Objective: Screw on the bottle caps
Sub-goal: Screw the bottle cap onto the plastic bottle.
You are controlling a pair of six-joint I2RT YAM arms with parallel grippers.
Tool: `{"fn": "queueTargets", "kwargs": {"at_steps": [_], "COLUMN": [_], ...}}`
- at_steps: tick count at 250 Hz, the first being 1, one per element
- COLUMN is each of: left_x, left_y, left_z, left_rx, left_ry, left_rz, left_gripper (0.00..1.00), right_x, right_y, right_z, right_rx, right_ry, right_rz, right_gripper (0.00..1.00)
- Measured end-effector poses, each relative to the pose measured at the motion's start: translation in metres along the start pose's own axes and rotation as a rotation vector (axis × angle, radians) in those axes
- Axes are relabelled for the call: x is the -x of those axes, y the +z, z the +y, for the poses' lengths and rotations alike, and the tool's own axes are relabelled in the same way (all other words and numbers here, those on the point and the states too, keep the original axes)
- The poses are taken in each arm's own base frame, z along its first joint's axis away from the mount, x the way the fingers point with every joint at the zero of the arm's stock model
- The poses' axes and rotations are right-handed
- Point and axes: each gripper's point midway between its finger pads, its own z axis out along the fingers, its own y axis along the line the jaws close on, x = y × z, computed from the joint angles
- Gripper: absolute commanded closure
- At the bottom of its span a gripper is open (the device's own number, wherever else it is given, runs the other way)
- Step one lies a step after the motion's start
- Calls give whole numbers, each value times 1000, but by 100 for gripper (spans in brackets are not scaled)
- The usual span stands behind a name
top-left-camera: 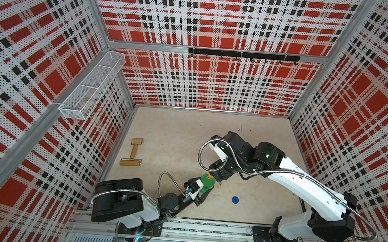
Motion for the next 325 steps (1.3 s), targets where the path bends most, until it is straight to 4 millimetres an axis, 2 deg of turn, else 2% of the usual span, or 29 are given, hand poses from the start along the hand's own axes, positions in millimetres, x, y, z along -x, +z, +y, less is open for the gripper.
{"fn": "queueTargets", "kwargs": {"at_steps": [145, 246, 281, 325], "left_x": [0, -5, -2, 4], "left_y": [0, 0, 0, 0], "left_z": [0, -1, 0, 1], "left_rx": [0, -2, 0, 1], "left_ry": [-1, 7, 4, -10], "left_rz": [-1, 19, 10, -10], "left_gripper": [41, 40, 40, 40], "right_x": [2, 0, 1, 15], "right_y": [-2, 8, 0, -20], "right_z": [-4, 3, 1, 3], "right_rx": [-25, 6, -3, 10], "right_ry": [0, -1, -2, -6], "right_rz": [-11, -5, -8, -68], "right_gripper": [18, 19, 19, 18]}}
